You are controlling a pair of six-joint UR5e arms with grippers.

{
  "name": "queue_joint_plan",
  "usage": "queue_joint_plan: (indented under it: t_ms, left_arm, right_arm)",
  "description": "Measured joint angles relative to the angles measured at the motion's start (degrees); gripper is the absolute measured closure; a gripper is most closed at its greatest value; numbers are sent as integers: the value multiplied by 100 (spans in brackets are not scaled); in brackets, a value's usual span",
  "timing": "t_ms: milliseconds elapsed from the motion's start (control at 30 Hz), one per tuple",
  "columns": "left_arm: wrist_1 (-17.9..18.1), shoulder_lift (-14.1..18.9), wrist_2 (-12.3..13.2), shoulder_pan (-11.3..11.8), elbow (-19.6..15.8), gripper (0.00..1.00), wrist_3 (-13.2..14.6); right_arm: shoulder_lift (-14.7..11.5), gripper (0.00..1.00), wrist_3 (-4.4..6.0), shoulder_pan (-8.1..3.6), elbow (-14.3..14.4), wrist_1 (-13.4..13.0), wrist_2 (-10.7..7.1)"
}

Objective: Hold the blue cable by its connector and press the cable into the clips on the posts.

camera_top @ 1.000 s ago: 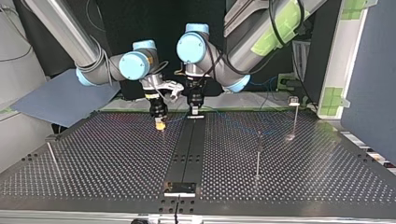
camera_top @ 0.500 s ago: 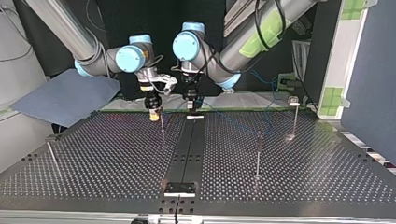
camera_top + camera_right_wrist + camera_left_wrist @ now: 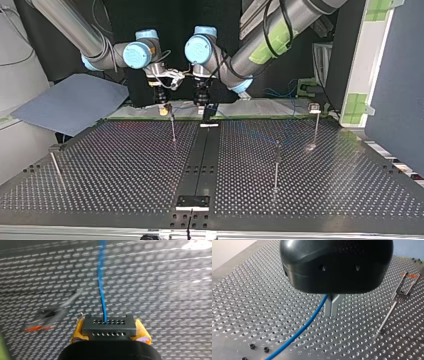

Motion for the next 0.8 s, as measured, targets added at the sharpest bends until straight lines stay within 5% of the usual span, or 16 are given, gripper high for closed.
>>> queue_joint_plan:
  t_ms: [500, 800]
  left_arm:
    - [443, -699, 147, -78, -1, 100, 35]
    - [607, -989, 407, -82, 3, 100, 49]
  right_arm:
    - [280, 100, -48, -184, 744, -39, 31]
    - [288, 100, 11, -419, 835, -202, 12]
